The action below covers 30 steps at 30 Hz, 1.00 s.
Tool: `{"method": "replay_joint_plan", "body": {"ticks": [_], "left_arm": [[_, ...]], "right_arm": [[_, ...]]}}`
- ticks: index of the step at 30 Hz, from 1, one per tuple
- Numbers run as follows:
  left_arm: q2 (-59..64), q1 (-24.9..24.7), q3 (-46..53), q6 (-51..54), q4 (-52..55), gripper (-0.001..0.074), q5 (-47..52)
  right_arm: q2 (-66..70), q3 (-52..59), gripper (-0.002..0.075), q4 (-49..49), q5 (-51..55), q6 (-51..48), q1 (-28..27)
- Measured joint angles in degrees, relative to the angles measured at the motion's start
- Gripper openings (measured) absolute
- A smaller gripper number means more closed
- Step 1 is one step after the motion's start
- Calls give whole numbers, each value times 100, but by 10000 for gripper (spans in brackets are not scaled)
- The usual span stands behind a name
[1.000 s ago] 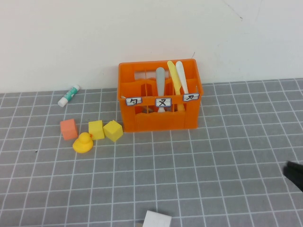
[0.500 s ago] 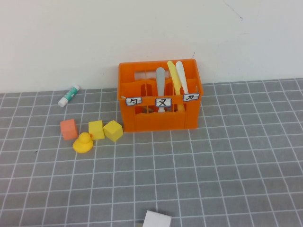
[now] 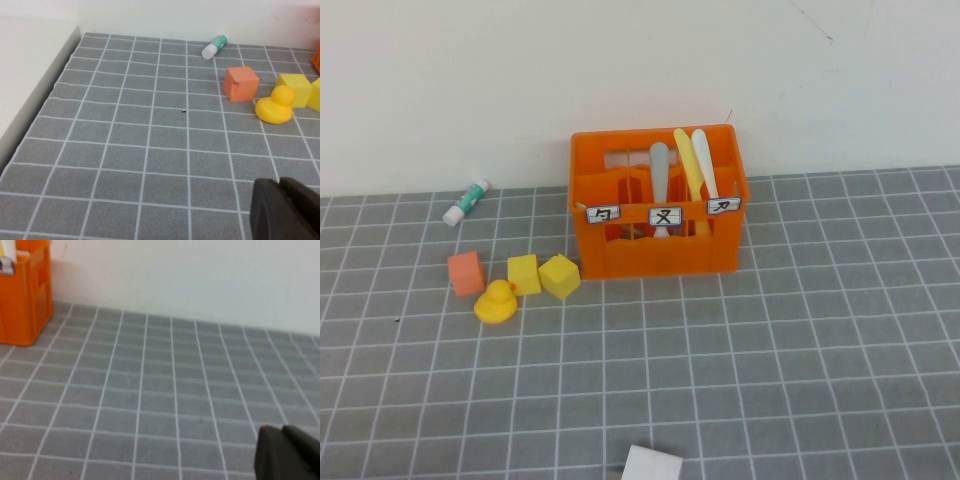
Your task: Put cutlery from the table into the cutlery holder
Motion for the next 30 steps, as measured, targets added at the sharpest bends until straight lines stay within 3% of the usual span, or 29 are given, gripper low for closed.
{"method": "replay_joint_plan", "body": {"ticks": [12,30], "left_arm": [[0,0,0,12,0,-1,0],[0,0,0,12,0,-1,0]], "right_arm": [[-8,115,-3,-807,363,1326,146],[-8,105,-3,-820,398,1410,194]]}}
